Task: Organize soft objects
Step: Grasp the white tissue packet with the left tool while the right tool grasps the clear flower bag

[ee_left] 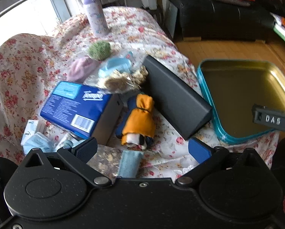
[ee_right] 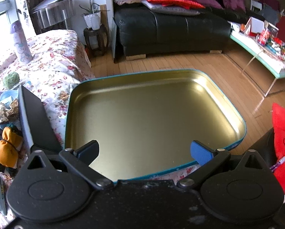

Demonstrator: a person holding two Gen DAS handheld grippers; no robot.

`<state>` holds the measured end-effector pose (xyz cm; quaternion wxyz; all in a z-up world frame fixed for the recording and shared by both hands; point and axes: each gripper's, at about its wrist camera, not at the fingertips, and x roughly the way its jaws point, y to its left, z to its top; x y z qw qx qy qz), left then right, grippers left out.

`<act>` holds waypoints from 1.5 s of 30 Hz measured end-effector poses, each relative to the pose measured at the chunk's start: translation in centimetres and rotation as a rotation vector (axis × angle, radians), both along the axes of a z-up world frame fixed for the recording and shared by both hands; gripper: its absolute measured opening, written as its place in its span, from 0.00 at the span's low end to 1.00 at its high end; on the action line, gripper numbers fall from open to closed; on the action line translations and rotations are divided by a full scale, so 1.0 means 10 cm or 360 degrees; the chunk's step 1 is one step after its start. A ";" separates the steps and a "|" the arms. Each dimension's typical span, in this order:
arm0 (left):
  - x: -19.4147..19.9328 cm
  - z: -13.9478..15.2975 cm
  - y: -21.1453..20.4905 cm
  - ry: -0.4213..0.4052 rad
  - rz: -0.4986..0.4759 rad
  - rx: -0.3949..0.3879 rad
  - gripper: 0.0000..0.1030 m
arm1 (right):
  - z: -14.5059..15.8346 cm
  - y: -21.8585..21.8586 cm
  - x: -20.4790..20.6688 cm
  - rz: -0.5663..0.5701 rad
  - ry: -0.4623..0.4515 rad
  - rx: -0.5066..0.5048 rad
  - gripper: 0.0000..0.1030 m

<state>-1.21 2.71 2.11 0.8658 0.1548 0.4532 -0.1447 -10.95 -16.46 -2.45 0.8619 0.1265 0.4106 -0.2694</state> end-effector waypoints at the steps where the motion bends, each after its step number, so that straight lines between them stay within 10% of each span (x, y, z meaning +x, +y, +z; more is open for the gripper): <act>1: 0.00 0.03 0.05 -0.0025 0.0020 -0.0014 0.95 | 0.01 0.02 -0.01 0.0002 -0.0008 -0.0020 1.00; 14: 0.62 0.40 1.19 -0.0228 0.0387 0.0001 0.96 | 0.10 0.27 -0.06 0.0039 -0.0061 -0.0226 1.00; 29: 1.18 0.25 2.03 -0.0199 0.0559 0.0083 0.96 | 0.50 1.09 0.01 0.0411 -0.0255 0.0090 0.99; 36: 1.53 0.14 2.18 -0.0023 0.0470 0.0036 0.96 | 0.39 1.55 0.27 0.0584 -0.0189 0.0273 0.99; 45: 1.84 -0.28 2.02 0.0327 0.0368 0.0265 0.93 | 0.20 2.00 0.43 0.0676 -0.0069 0.0406 0.99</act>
